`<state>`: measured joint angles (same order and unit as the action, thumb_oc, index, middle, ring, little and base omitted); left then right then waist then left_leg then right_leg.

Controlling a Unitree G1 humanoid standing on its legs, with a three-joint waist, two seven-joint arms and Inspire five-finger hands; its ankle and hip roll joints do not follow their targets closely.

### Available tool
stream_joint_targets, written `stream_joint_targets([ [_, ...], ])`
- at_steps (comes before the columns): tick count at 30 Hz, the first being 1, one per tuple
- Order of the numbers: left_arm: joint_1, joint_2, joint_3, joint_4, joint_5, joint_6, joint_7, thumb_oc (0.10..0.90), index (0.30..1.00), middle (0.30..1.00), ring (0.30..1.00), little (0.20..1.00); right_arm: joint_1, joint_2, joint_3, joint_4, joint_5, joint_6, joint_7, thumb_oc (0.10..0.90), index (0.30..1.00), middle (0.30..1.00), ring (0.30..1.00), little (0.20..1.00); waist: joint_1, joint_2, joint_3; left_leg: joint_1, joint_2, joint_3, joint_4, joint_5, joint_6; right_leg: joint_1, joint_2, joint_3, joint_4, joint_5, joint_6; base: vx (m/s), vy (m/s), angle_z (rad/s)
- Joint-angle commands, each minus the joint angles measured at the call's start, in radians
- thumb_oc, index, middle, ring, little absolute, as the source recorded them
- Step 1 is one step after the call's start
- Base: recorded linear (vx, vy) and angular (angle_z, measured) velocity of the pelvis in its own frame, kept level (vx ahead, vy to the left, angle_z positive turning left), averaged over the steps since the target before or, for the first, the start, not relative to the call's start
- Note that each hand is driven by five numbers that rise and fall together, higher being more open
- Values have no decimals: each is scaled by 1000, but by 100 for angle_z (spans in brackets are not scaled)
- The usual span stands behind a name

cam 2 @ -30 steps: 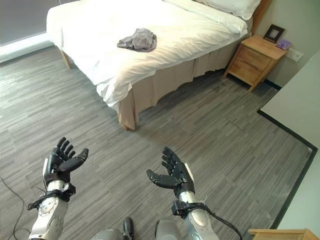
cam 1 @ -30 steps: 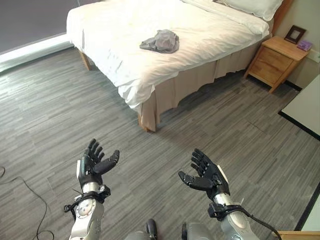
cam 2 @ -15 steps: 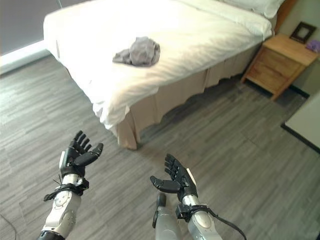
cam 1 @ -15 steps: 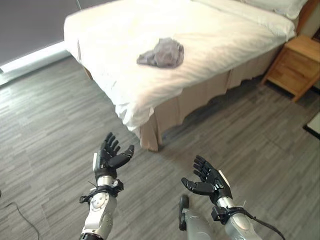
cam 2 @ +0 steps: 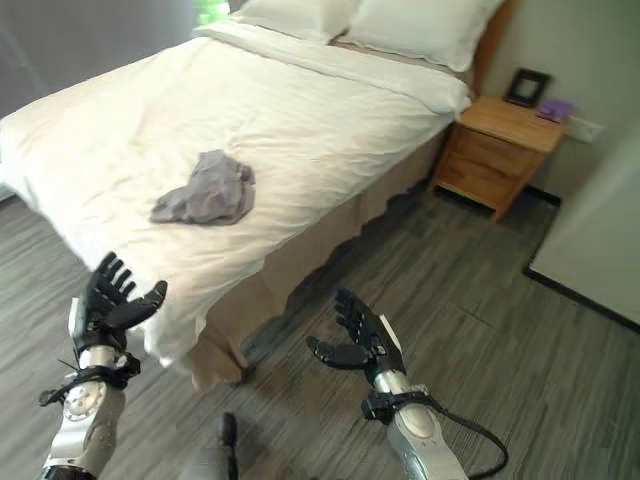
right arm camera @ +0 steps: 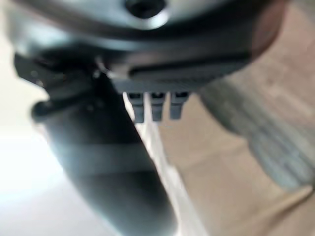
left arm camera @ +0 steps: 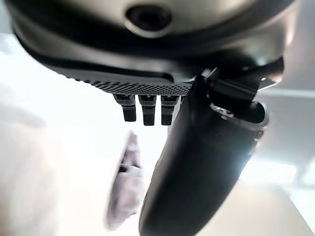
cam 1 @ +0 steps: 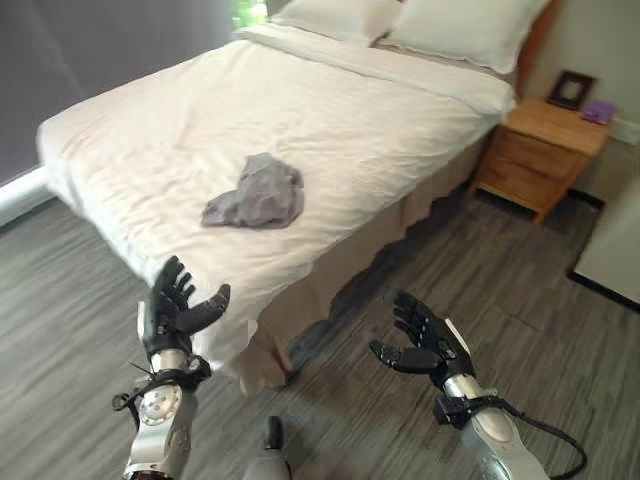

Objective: Pick up bed clothes into laundry basket.

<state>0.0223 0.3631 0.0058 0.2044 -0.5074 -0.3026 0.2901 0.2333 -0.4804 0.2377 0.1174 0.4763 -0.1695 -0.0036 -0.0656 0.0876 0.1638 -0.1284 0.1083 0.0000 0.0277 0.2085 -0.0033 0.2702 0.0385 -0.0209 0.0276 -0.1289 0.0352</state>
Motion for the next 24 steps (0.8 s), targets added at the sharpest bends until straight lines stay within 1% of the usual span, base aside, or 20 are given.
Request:
stream_joint_targets([
  [1, -260, 165, 12, -97, 82, -80, -15, 800, 900, 900, 900, 900, -35, 35, -31, -32, -9, -54, 70, 800, 900, 900, 900, 900, -44, -37, -13, 97, 49, 21, 68, -161, -133, -151, -106, -17, 42, -37, 34, 248, 229, -24],
  [2, -342, 206, -19, -63, 105, -70, -13, 800, 900, 900, 900, 900, -31, 34, -29, -11, 3, -51, 79, 800, 900, 900, 900, 900, -62, -34, -14, 106, 46, 21, 57, -160, -131, -151, -111, -13, 37, -28, 41, 116, 138, -1],
  [3, -351, 208, -24, -55, 104, -73, -13, 800, 900, 900, 900, 900, -33, 36, -32, -10, 3, -51, 79, 800, 900, 900, 900, 900, -58, -36, -9, 110, 45, 22, 55, -160, -131, -148, -112, -12, 36, -28, 41, 186, 163, -18],
  [4, -482, 277, -75, 30, 121, -68, -1, 800, 900, 900, 900, 900, -17, 48, -37, -9, 27, -44, 93, 800, 900, 900, 900, 900, -85, -36, -27, 148, 37, 56, 9, -173, -123, -142, -128, 2, 23, -15, 62, 199, 151, -25],
  [6, -614, 373, -123, 102, 166, -39, 16, 800, 900, 900, 900, 900, -5, 68, -34, -7, 84, -39, 124, 800, 900, 900, 900, 900, -106, -34, -44, 164, 28, 86, -9, -181, -116, -148, -143, 22, 20, -5, 81, 178, 179, -4],
  [7, -672, 398, -149, 123, 173, -41, 26, 800, 900, 900, 900, 900, -9, 72, -26, 0, 81, -35, 130, 800, 900, 900, 900, 900, -109, -35, -43, 164, 22, 96, -17, -182, -112, -160, -149, 30, 25, -3, 88, 45, 144, -50],
  [9, -806, 461, -220, 190, 221, -21, 30, 800, 900, 900, 900, 900, -28, 71, -1, 17, 47, -30, 137, 800, 900, 900, 900, 900, -111, -38, -41, 158, 14, 113, -34, -180, -105, -192, -158, 42, 36, 1, 101, -6, 104, -53],
  [10, -807, 461, -221, 191, 221, -22, 30, 800, 900, 900, 900, 900, -28, 72, -1, 17, 47, -30, 137, 800, 900, 900, 900, 900, -110, -39, -41, 158, 14, 114, -34, -180, -105, -192, -158, 42, 36, 1, 101, 46, 99, -7],
  [11, -901, 476, -287, 262, 221, -4, 12, 800, 900, 900, 900, 900, -29, 64, 11, 30, 37, -24, 142, 800, 900, 900, 900, 900, -119, -38, -44, 166, 6, 123, -50, -182, -99, -197, -164, 49, 32, 7, 111, 85, 88, -2],
  [12, -961, 487, -331, 308, 224, 6, 3, 800, 900, 900, 900, 900, -27, 67, 12, 36, 37, -20, 144, 800, 900, 900, 900, 900, -120, -40, -44, 170, 5, 129, -53, -185, -96, -197, -166, 55, 26, 11, 117, 85, 88, -1],
  [13, -963, 487, -332, 309, 223, 6, 3, 800, 900, 900, 900, 900, -27, 68, 11, 36, 37, -20, 145, 800, 900, 900, 900, 900, -119, -41, -44, 170, 5, 129, -53, -185, -96, -197, -166, 55, 26, 11, 117, 71, 59, -2],
  [14, -1081, 510, -408, 394, 245, 32, -8, 800, 900, 900, 900, 900, -32, 71, 19, 56, 41, -13, 149, 800, 900, 900, 900, 900, -126, -36, -45, 168, 1, 134, -48, -191, -93, -202, -173, 60, 21, 19, 127, 47, 49, -6],
  [15, -1141, 514, -447, 442, 272, 38, 2, 800, 900, 900, 900, 900, -37, 80, 24, 67, 48, -13, 150, 800, 900, 900, 900, 900, -126, -38, -43, 164, -1, 136, -46, -193, -91, -204, -175, 62, 19, 20, 131, 47, 49, -5],
  [16, -1142, 514, -449, 442, 272, 38, 2, 800, 900, 900, 900, 900, -37, 81, 24, 67, 48, -13, 150, 800, 900, 900, 900, 900, -125, -39, -43, 164, -1, 136, -46, -193, -91, -204, -175, 62, 19, 20, 131, 40, 51, -6],
  [17, -1189, 521, -477, 508, 295, 50, 3, 800, 900, 900, 900, 900, -33, 88, 34, 66, 56, -12, 160, 800, 900, 900, 900, 900, -129, -40, -39, 164, -4, 142, -51, -196, -88, -208, -178, 65, 12, 24, 137, 45, 46, -11],
  [18, -1221, 529, -513, 556, 347, 66, -6, 800, 900, 900, 900, 900, -35, 83, 42, 67, 46, -10, 164, 800, 900, 900, 900, 900, -129, -42, -37, 163, -5, 145, -52, -196, -87, -208, -180, 67, 8, 27, 140, 69, 57, -11],
  [19, -1267, 550, -569, 610, 424, 85, -39, 800, 900, 900, 900, 900, -36, 71, 46, 68, 39, -10, 169, 800, 900, 900, 900, 900, -131, -38, -38, 162, -7, 147, -53, -198, -86, -210, -181, 68, 3, 30, 144, 41, 22, -8],
  [20, -1276, 548, -576, 616, 424, 83, -40, 800, 900, 900, 900, 900, -37, 74, 44, 68, 38, -10, 169, 800, 900, 900, 900, 900, -129, -41, -37, 162, -7, 147, -52, -198, -86, -209, -181, 68, 3, 30, 145, 37, 35, -3],
  [22, -1370, 552, -643, 696, 483, 100, -36, 800, 900, 900, 900, 900, -54, 71, 47, 81, 61, -12, 176, 800, 900, 900, 900, 900, -127, -39, -29, 149, -7, 150, -47, -200, -84, -226, -184, 69, 4, 38, 152, 7, 38, -7],
  [24, -1394, 565, -642, 762, 477, 84, -4, 800, 900, 900, 900, 900, -66, 85, 79, 89, 106, -13, 198, 800, 900, 900, 900, 900, -126, -45, -20, 138, -6, 160, -49, -198, -84, -246, -181, 79, 2, 47, 155, -5, 35, -5],
])
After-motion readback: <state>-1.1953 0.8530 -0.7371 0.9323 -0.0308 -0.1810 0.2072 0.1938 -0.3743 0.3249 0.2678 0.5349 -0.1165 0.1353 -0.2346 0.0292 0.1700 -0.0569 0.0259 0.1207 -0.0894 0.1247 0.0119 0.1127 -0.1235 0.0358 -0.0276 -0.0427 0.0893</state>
